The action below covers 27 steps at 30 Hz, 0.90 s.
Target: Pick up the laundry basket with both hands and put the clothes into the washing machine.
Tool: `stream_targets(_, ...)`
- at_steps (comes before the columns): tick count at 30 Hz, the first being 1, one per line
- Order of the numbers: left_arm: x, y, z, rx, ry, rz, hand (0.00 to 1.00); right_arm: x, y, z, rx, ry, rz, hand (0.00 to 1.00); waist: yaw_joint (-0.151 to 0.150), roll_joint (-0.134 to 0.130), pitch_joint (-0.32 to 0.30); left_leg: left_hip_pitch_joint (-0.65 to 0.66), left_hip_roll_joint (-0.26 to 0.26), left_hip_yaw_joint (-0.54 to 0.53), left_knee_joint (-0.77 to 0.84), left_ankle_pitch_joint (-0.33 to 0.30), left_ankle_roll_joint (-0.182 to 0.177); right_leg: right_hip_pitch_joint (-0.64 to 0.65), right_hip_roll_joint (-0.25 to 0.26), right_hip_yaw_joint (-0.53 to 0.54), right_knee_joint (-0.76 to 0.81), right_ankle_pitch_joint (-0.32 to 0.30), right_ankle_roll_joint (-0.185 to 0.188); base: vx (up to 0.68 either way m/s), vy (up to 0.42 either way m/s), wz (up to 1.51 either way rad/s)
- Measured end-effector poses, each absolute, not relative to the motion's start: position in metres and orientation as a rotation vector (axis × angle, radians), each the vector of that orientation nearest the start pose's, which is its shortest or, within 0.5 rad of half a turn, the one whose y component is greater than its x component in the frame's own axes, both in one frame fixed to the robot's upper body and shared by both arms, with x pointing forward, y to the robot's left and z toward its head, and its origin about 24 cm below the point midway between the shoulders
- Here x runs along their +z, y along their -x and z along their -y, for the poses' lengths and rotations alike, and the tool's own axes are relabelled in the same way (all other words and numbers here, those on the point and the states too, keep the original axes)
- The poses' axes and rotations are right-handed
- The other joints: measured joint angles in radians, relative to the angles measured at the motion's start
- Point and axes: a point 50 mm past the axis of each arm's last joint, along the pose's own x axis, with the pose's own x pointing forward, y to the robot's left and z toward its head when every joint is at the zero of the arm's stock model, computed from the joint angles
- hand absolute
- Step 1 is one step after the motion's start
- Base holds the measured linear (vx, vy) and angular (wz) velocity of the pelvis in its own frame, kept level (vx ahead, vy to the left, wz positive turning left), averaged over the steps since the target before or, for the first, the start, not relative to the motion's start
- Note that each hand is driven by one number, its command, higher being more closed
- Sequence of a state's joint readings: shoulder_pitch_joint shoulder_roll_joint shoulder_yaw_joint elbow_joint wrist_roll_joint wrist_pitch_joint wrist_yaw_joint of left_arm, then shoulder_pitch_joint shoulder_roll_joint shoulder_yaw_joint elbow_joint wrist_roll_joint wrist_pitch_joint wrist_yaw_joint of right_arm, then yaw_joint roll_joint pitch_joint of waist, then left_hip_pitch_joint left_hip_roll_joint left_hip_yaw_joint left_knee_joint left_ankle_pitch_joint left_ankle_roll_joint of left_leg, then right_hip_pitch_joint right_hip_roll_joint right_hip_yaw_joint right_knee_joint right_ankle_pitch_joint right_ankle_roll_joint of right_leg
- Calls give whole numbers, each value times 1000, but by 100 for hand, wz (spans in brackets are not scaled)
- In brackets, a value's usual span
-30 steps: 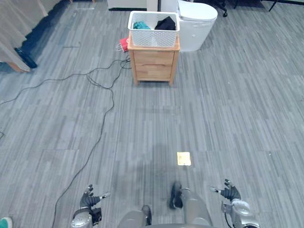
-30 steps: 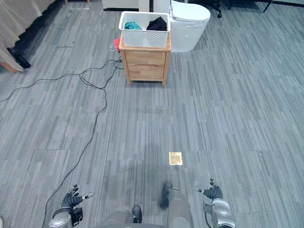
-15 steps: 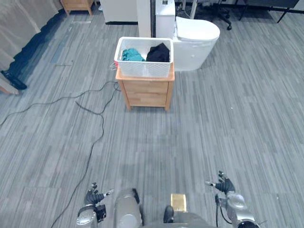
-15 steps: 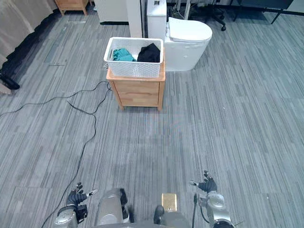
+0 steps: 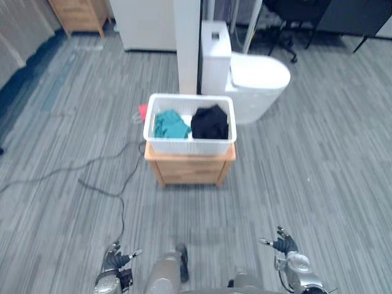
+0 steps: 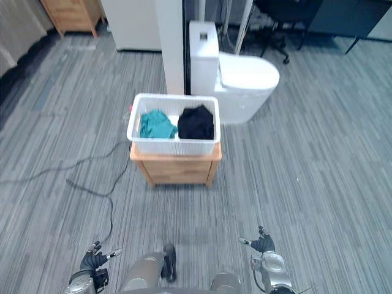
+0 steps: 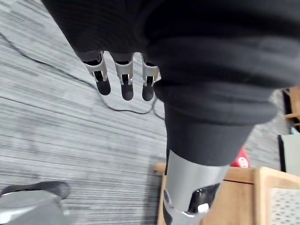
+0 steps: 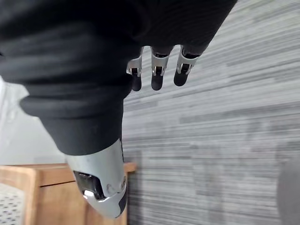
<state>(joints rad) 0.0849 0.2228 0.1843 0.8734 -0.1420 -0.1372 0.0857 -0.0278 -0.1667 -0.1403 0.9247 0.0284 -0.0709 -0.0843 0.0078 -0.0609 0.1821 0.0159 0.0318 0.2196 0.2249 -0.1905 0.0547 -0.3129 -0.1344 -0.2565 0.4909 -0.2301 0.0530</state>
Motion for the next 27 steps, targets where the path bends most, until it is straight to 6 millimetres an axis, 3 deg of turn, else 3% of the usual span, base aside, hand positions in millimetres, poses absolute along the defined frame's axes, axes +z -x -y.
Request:
stream_targets(1,-118,-136,-267,421,-60,-767,0,-123,-164,235,-291,105,-812,0,-1,0,0,14,-5,-1,-2,-13,-22,2,18,0,-119,68,-4,326,-60,41)
stream_targets(2,-118,-135,-268,418,-66,-770,0,-126,-158,234,-293,103,-828,0,-1,-20,-5,32,-19,-8,5,-39,-52,3,25,30,-233,216,-15,340,-121,52)
stream_targets(3,-121,-136,-262,413,-53,-778,0,-129,-149,239,-303,110,-855,0,-6,-22,-9,64,-16,-39,28,-83,-73,10,29,57,-187,291,-55,589,-210,57)
stream_targets(4,-124,-131,-257,400,-46,-792,0,-129,-146,238,-310,103,-853,0,4,2,-23,59,21,-51,91,-95,-107,19,43,44,-158,214,-53,524,-211,49)
stream_targets(6,-125,-131,-252,391,-30,-788,0,-127,-146,238,-317,95,-838,0,4,24,-17,-10,73,-55,269,-105,-135,49,64,16,-157,167,-55,385,-176,28)
stream_targets(7,-125,-132,-248,388,-15,-781,0,-124,-149,238,-316,96,-815,0,6,44,-15,-91,138,-49,464,-84,-173,90,91,0,-179,146,-52,335,-188,22)
stream_targets(9,-124,-127,-247,391,-12,-776,0,-120,-152,234,-315,85,-785,0,11,47,-14,-147,221,-3,611,-94,-171,155,121,-12,-203,133,-66,324,-144,2)
stream_targets(10,-124,-126,-247,393,-13,-775,0,-118,-154,233,-316,79,-769,0,12,45,-14,-151,233,8,606,-99,-161,174,123,-15,-209,131,-68,299,-94,-1)
stream_targets(13,-120,-130,-248,403,-3,-745,0,-103,-172,233,-323,72,-671,0,16,36,-21,-167,218,13,372,-108,-146,202,122,9,-253,139,-71,232,-8,-19)
stream_targets(14,-117,-132,-251,420,-2,-727,0,-96,-181,233,-328,78,-628,0,18,41,-24,-159,190,-31,217,-94,-154,196,121,23,-261,143,-65,160,95,-47)
stream_targets(15,-113,-135,-254,436,2,-702,0,-88,-187,234,-333,83,-586,0,24,56,-33,-145,171,-59,92,0,-161,188,128,41,-268,148,-56,161,119,-54)
stream_targets(17,-102,-138,-265,496,2,-640,0,-78,-191,231,-331,76,-529,0,36,46,-46,-104,142,-35,19,56,-155,198,114,75,-307,164,-31,190,125,-38)
stream_targets(21,-77,-146,-283,555,-22,-507,0,-56,-197,236,-342,98,-415,0,32,47,-63,-57,92,-22,-51,66,-139,243,79,86,-382,187,4,139,149,-3)
stream_targets(27,-55,-160,-305,581,-93,-422,0,-41,-222,225,-275,118,-339,0,35,51,-72,-37,66,-17,-87,70,-133,259,77,99,-428,206,14,57,47,-6)
